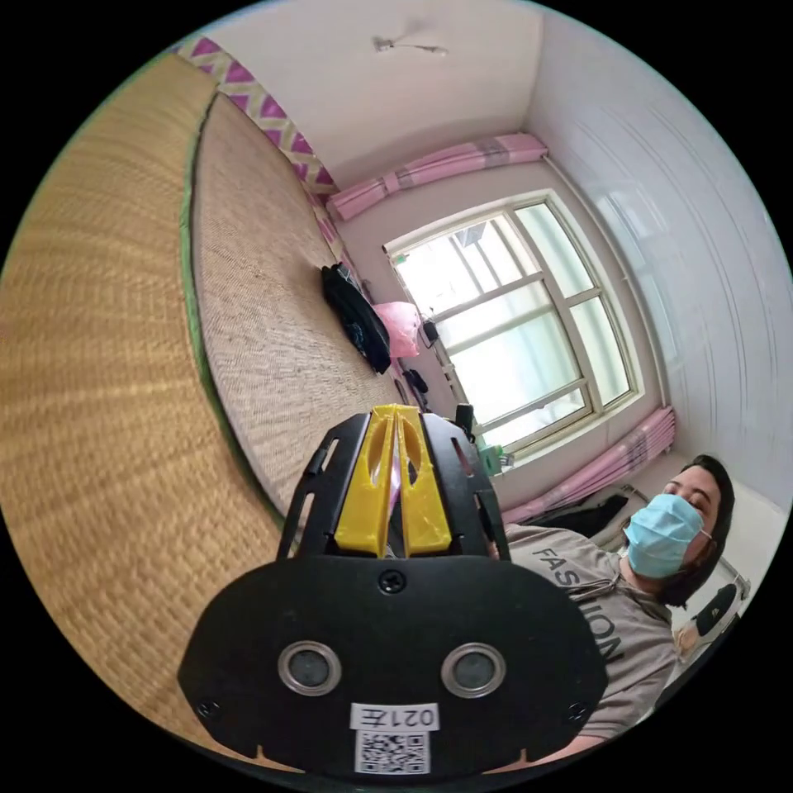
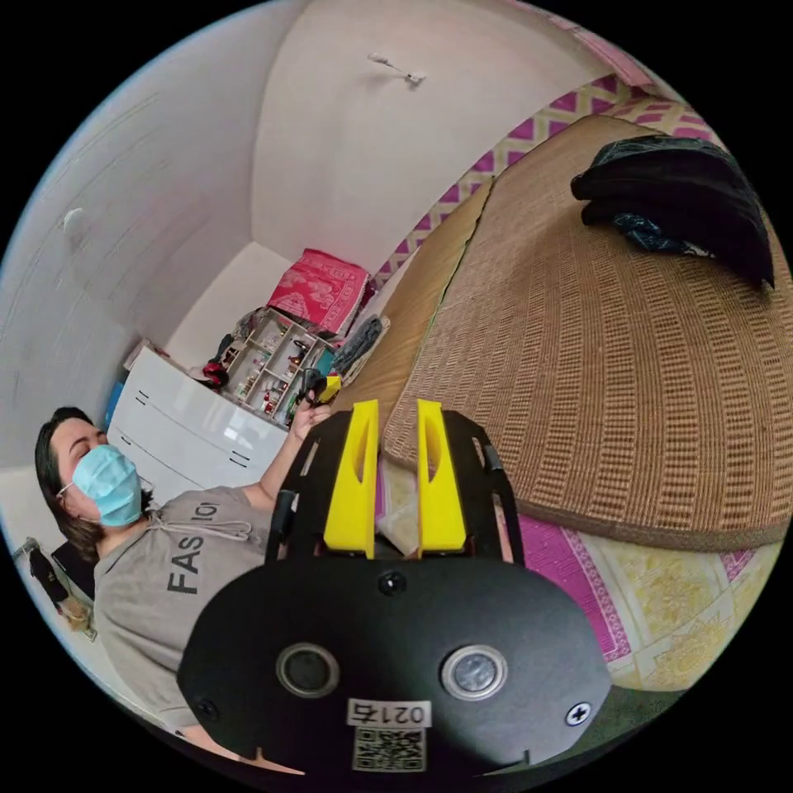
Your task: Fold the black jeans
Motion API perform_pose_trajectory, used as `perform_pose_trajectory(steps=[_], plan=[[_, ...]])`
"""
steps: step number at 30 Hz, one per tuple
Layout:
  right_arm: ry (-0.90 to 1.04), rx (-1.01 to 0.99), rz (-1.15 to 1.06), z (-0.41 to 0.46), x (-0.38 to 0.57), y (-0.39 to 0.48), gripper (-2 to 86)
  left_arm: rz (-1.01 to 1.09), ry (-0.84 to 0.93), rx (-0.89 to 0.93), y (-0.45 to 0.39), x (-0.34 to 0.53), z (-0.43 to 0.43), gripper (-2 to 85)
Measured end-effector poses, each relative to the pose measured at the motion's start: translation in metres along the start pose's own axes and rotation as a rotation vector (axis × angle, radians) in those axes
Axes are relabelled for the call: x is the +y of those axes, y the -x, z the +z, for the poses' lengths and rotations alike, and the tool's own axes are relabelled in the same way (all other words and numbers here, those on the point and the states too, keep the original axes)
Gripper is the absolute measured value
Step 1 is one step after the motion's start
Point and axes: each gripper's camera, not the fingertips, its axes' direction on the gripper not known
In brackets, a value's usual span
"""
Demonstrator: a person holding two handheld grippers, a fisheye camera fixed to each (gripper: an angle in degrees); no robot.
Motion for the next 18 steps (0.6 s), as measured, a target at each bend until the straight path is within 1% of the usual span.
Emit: perform_pose_trajectory(steps=[2, 6, 9, 11, 13, 18], plan=[[0.02, 0.043, -0.038, 0.008, 0.003, 0.033, 7.5, -0.026, -0.04, 0.01, -0.006, 0.047, -0.031, -0.9], [0.001, 0.096, -0.103, 0.014, 0.0, 0.1, 6.4, 0.003, -0.066, -0.015, -0.032, 0.101, -0.06, -0.9], [-0.017, 0.066, -0.131, 0.021, -0.006, 0.141, 6.0, 0.06, -0.032, -0.107, -0.06, 0.133, -0.07, -0.9], [-0.02, 0.051, -0.155, 0.029, -0.014, 0.166, 5.9, 0.095, 0.0, -0.222, -0.079, 0.155, -0.07, -0.9], [-0.018, 0.034, -0.183, 0.039, -0.026, 0.19, 5.8, 0.123, 0.0, -0.28, -0.093, 0.168, -0.07, -0.9], [0.077, 0.012, -0.262, 0.095, -0.086, 0.261, 6.7, 0.16, -0.043, -0.334, -0.116, 0.186, -0.078, -0.9]])
